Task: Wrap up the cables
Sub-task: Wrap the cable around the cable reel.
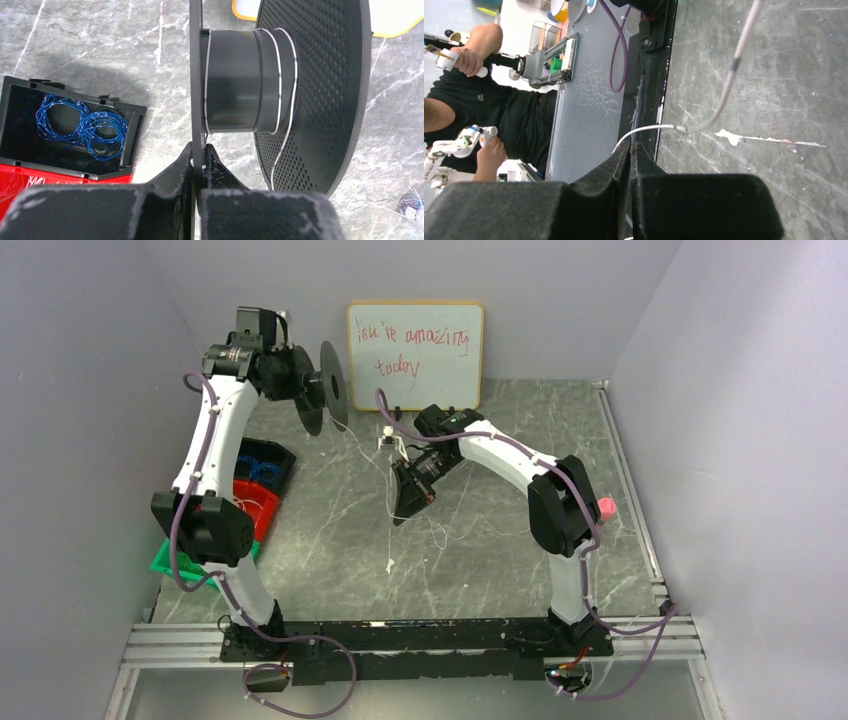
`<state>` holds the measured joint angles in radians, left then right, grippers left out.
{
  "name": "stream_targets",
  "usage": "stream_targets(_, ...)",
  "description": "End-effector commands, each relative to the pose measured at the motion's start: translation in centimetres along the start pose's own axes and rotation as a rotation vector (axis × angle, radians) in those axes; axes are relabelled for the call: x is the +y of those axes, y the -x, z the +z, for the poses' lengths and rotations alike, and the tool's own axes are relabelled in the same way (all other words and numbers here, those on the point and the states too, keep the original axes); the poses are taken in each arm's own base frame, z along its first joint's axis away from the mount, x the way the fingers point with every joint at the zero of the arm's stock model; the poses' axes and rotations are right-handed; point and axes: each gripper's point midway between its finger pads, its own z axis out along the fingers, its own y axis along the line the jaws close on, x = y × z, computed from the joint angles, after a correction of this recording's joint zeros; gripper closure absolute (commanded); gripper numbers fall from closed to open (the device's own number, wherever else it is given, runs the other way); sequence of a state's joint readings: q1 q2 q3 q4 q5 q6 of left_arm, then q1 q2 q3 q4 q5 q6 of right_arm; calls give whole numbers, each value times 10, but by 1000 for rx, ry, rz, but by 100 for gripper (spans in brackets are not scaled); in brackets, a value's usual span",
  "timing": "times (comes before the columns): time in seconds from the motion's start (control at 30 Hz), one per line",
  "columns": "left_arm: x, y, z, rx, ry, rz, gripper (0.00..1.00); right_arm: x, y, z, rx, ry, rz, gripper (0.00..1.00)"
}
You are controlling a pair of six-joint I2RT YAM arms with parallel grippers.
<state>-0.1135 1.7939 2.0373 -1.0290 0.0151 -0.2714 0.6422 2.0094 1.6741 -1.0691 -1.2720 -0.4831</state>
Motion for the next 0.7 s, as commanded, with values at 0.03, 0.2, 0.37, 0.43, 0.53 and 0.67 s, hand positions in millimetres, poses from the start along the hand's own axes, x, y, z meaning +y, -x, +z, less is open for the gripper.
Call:
stream_targets(0.03,-27,37,-43,-167,-145,-22,98,3,0,1,-2,7,-32,92)
stream_targets(0.2,-27,42,-53,-202,-143,-15,98,-7,-6,-3,9,-30,-30,97)
stream_targets(0.37,-28,51,-69,-251,-151,-17,98,-19,-19,-8,52,-95,-23,100)
stream_targets(0.43,-30,53,-73,-259,-163,-15,98,-42,-18,-19,47,-244,4,97)
stream_targets(0.53,-33,52,-77,-270,-182,-4,98,-75,-9,-53,-39,-500,22,89)
stream_targets(0.67,-34,50,-78,-277,-193,9,98,-92,6,-105,-167,-702,20,79)
